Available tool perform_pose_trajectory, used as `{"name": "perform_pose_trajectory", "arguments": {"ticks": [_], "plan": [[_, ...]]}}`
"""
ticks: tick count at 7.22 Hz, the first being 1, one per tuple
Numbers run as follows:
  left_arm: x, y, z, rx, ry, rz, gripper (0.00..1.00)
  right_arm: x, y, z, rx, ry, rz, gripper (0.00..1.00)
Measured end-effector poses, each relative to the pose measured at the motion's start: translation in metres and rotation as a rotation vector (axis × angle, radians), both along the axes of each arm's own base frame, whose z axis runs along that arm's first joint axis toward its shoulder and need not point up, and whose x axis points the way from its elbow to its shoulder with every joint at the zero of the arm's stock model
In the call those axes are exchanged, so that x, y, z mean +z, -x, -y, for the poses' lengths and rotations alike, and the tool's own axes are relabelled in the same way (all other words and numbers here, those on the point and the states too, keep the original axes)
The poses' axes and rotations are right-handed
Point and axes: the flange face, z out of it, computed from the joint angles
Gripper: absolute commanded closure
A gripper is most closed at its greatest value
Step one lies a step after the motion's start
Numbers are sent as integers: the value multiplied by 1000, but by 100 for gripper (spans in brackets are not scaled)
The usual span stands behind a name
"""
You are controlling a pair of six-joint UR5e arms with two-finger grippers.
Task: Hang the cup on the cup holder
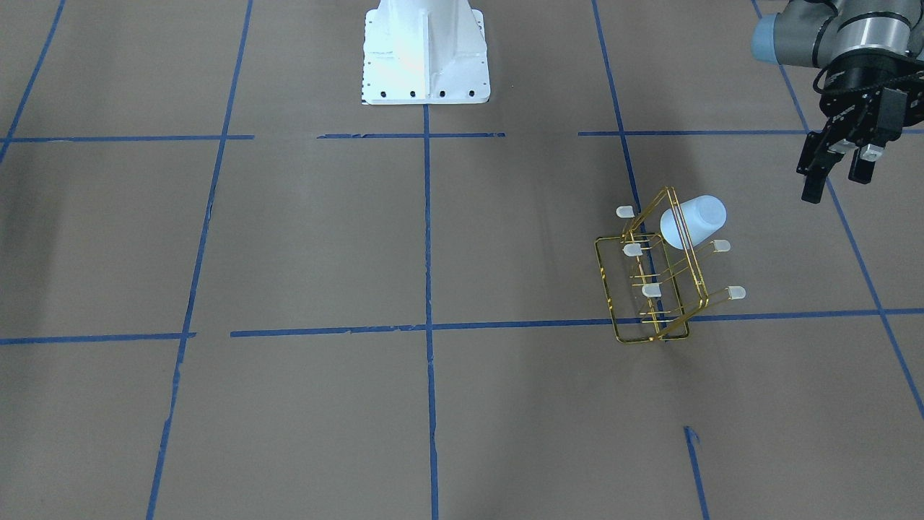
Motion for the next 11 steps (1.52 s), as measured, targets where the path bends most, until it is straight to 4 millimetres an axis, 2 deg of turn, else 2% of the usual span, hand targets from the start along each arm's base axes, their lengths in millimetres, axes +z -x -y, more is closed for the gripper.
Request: {"name": "perform_pose_trajectory", "arguments": {"ticks": [2, 4, 6, 8, 11], "plan": [[13, 51, 18, 94, -12, 281, 0, 0, 0, 0, 0, -1, 0, 0], [32, 87, 25, 237, -20, 537, 0, 0, 0, 0, -1, -1, 0, 0], [58, 109, 26, 391, -18, 754, 0, 0, 0, 0, 0, 0, 0, 0], [85, 122, 27, 563, -33, 944, 0, 0, 0, 0, 0, 1, 0, 0], [122, 163, 17, 826, -139, 1154, 0, 0, 1, 0, -1, 0, 0, 0]]}}
